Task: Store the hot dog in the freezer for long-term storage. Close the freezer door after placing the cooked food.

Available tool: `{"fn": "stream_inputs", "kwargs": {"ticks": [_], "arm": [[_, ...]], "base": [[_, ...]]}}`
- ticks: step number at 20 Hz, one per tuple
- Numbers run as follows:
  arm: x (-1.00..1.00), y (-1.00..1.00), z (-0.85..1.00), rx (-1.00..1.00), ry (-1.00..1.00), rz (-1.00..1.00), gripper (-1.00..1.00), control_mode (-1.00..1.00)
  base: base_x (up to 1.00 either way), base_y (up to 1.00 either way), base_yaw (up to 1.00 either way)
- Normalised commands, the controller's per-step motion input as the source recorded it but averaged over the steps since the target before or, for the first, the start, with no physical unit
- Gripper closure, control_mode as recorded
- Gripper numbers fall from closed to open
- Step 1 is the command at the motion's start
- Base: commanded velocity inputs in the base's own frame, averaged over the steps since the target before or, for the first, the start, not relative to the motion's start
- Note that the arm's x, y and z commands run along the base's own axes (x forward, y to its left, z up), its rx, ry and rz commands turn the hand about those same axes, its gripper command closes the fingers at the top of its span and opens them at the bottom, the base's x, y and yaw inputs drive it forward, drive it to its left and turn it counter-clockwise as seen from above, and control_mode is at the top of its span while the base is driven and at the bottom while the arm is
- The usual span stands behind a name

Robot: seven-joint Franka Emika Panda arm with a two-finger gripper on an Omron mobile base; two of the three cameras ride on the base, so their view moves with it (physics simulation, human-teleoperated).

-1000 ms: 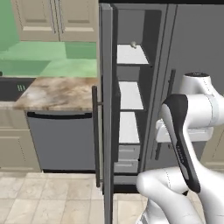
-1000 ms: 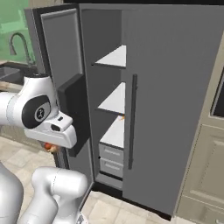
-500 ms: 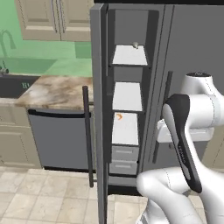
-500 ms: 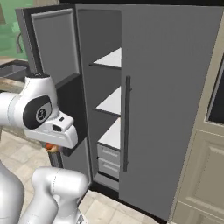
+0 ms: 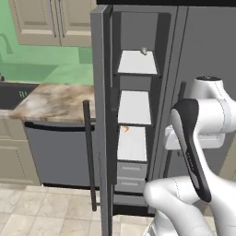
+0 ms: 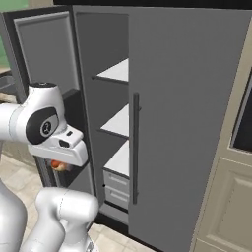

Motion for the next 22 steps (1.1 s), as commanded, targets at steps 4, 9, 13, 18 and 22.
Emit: {"fn": "stream_inputs", "kwargs": {"ticks": [4,9,13,18,22], "arm": [[0.0,0.0,0.0,0.0,0.0,0.0,1.0,1.0],[0.0,0.0,0.0,0.0,0.0,0.0,1.0,1.0],[0.0,0.0,0.0,0.0,0.0,0.0,1.0,1.0],[0.0,0.0,0.0,0.0,0.0,0.0,1.0,1.0],[0.0,0.0,0.0,0.0,0.0,0.0,1.0,1.0]], "base": [[0.2,0.0,0.01],[0.47,0.0,0.04],[0.27,0.03,0.01],[0.25,0.07,0.0],[0.08,0.04,0.0]]}}
